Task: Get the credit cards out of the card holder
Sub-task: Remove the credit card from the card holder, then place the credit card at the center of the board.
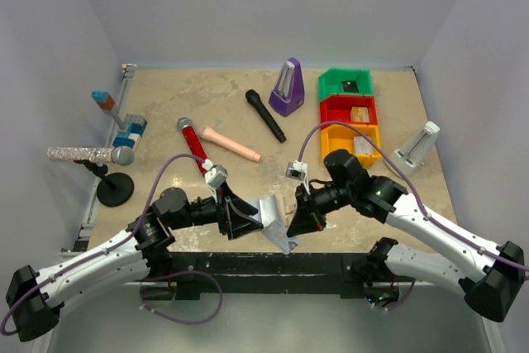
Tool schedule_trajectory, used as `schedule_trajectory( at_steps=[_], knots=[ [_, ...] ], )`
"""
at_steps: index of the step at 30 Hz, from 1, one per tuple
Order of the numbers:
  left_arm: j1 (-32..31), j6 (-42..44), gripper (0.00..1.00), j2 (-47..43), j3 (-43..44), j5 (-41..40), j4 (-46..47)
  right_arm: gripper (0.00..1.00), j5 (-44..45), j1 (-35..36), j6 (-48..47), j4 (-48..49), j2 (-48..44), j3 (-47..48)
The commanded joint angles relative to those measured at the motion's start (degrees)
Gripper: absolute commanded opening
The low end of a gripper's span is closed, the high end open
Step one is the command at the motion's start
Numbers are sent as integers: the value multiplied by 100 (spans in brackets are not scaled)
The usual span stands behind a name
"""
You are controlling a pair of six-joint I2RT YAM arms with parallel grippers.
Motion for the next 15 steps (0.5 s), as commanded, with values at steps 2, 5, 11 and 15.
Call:
schedule_trajectory(
  at_steps=[2,5,11,15],
  knots=[
    [9,-29,70,147,8,584,868,0,-348,179,-160,36,100,272],
    [9,-64,66,376,60,830,1018,0,-331,276,-160,80,179,299],
    [9,-126,58,710,105,1253,1212,0,-348,355,-274,-34,328,483],
    [9,-161,51,825,113,1323,1194,0,-383,381,-362,-113,434,597]
  ],
)
